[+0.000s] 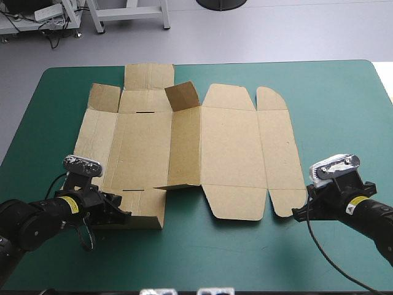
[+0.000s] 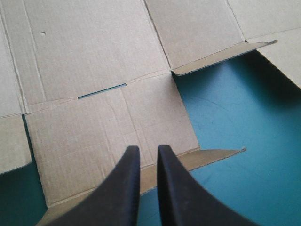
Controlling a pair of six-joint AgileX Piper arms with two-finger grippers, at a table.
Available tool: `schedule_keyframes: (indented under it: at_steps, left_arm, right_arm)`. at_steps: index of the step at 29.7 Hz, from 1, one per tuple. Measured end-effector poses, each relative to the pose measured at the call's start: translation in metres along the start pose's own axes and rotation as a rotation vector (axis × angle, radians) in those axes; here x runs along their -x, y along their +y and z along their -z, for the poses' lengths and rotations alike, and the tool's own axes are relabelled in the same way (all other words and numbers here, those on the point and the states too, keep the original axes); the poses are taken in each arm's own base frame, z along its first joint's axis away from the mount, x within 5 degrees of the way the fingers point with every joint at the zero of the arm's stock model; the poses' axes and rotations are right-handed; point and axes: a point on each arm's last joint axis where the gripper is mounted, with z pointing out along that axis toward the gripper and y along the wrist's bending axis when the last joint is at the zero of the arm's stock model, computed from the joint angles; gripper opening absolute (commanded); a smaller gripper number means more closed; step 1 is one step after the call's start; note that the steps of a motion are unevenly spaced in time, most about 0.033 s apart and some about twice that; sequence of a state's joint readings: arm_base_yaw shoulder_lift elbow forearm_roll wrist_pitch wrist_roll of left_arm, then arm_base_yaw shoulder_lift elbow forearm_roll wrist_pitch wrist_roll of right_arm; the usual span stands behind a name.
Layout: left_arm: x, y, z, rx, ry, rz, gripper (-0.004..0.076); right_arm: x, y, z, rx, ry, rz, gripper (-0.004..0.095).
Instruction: Fold the box
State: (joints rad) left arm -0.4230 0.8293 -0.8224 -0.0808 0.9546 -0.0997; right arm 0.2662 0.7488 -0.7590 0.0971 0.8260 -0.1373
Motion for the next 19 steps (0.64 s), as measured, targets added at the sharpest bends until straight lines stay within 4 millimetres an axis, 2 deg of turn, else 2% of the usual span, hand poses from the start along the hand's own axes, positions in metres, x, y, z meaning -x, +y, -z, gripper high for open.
schedule_keyframes:
  at_steps: [19]
  left_arm:
    - [0.0012,0.0009,0.0,0.01,-0.013,-0.017,-0.0009]
  right_arm:
    - [0.0,0.0,0.0,0.0,0.0,0.0,-0.002]
